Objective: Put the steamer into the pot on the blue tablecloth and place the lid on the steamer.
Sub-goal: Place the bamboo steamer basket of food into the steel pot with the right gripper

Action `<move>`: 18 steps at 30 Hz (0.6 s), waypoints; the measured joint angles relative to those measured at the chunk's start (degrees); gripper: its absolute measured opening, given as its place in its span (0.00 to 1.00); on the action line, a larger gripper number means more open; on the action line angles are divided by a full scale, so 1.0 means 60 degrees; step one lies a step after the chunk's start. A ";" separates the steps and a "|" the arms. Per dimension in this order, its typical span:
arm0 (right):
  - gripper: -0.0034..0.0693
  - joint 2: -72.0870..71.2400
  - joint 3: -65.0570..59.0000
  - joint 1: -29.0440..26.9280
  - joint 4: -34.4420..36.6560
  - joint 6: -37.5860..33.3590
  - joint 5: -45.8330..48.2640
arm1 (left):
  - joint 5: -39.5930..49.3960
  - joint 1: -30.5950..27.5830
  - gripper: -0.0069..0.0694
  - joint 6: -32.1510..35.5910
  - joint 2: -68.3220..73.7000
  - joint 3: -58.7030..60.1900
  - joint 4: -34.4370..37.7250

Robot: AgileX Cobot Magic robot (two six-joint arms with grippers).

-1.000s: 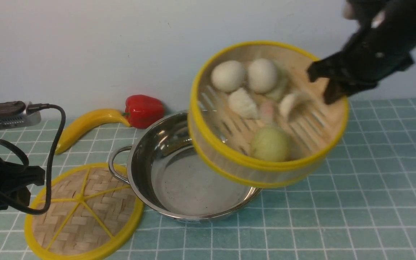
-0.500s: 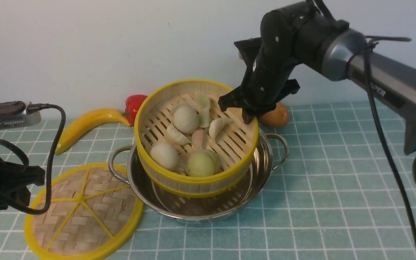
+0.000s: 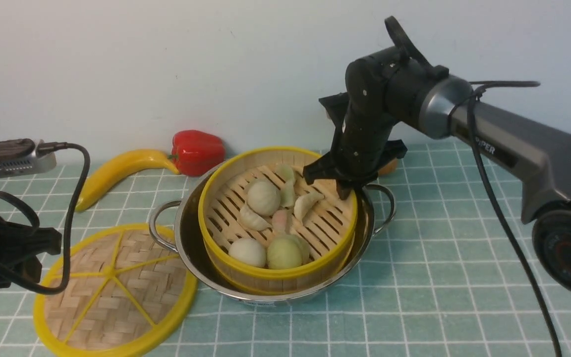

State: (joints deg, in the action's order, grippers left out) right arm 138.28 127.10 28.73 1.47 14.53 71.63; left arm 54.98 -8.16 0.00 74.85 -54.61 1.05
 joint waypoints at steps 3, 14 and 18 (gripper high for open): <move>0.13 0.0000 0.0011 0.0000 0.0169 -0.0101 -0.0008 | -0.0122 0.0000 0.41 0.0000 0.0000 0.0000 0.0010; 0.45 0.0000 0.0074 -0.0009 0.0886 -0.0147 -0.0098 | -0.0437 0.0000 0.41 0.0816 0.0000 0.0000 0.1073; 0.59 -0.0231 0.0074 -0.0009 0.0949 -0.0190 -0.0126 | -0.0955 0.0000 0.41 0.1116 0.0000 0.0000 0.1276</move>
State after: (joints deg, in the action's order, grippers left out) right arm 136.89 127.55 28.67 7.16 13.39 70.88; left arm 49.24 -8.16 6.70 74.85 -54.61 8.71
